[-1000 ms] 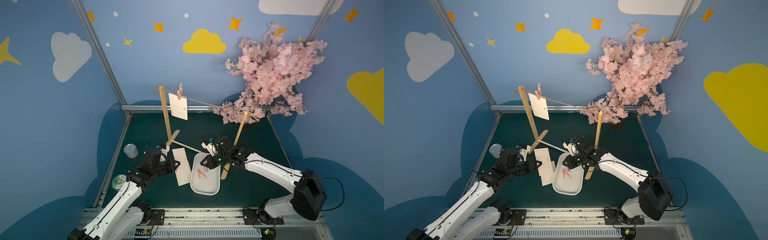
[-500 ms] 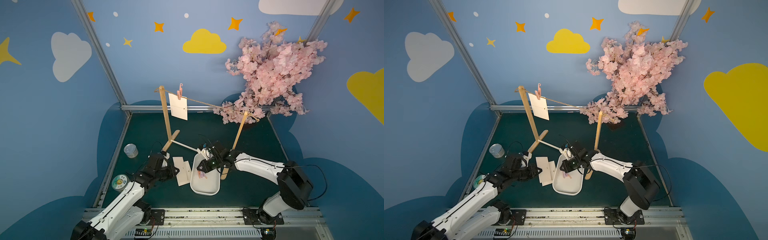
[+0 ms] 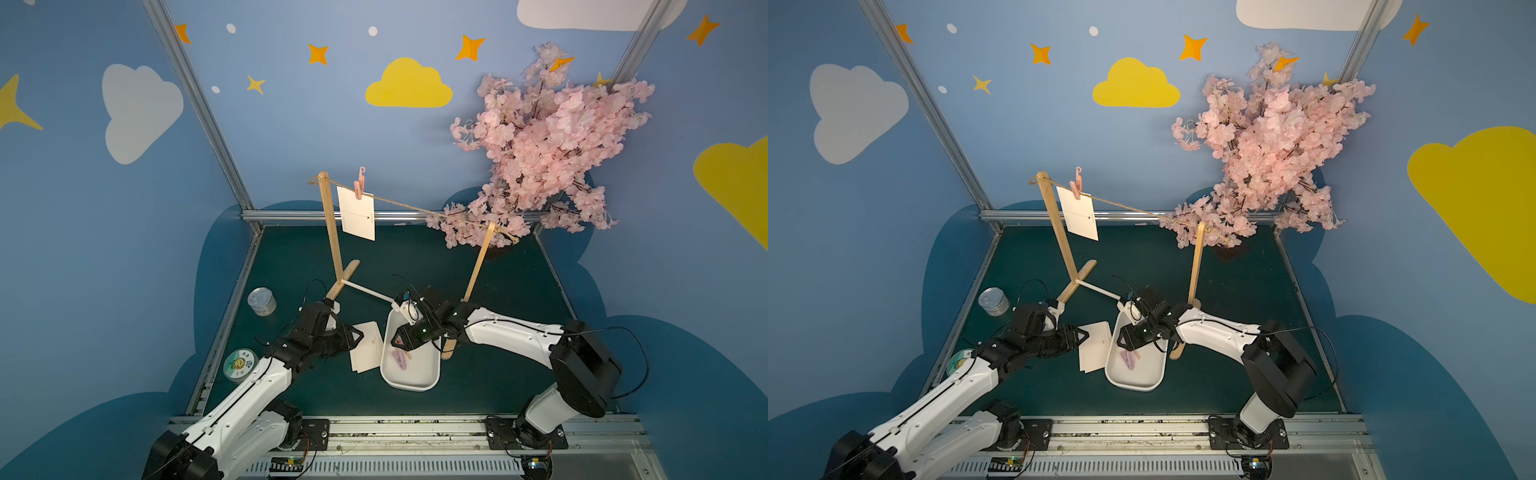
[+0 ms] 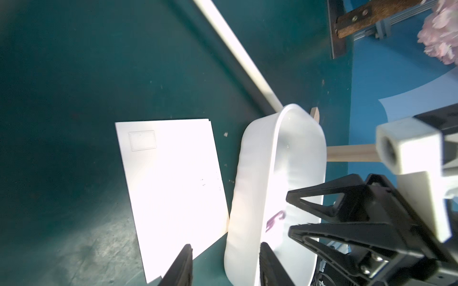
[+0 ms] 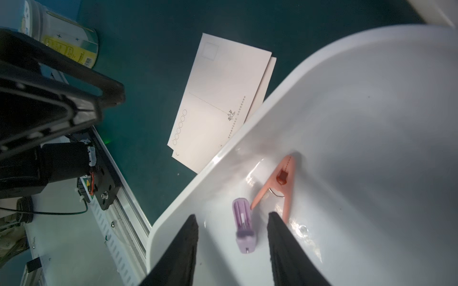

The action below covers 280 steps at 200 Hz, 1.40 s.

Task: Remove the postcards from the strings
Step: Place the postcard on the postcard, then pinch the postcard on the clothesline.

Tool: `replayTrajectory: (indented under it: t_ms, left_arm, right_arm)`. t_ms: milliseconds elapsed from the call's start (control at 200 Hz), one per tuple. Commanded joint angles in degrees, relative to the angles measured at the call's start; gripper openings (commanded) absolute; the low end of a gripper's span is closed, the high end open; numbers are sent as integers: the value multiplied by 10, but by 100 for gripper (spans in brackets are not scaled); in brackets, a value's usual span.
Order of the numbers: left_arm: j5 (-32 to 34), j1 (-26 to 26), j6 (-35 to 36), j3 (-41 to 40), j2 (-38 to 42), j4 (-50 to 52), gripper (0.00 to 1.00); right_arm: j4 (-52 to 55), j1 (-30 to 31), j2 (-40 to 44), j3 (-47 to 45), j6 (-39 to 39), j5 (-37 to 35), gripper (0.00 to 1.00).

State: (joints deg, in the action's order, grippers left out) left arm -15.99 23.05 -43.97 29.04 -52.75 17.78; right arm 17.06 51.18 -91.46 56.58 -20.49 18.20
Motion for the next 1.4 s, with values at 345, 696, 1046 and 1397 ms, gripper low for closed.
replayTrajectory:
  t_ms: [345, 696, 1046, 1397]
  left_arm:
    - [50, 0, 24, 42, 67, 52, 49]
    - [59, -15, 38, 87, 75, 26, 59]
    - [-4, -54, 27, 137, 38, -86, 72]
    - [-43, -101, 73, 242, -30, -116, 79]
  right_arm:
    - [57, 7, 59, 65, 41, -50, 47]
    - [100, 8, 102, 156, 73, -58, 48]
    - [124, 7, 84, 308, 124, -22, 58]
    - [200, 0, -12, 540, 178, 35, 77]
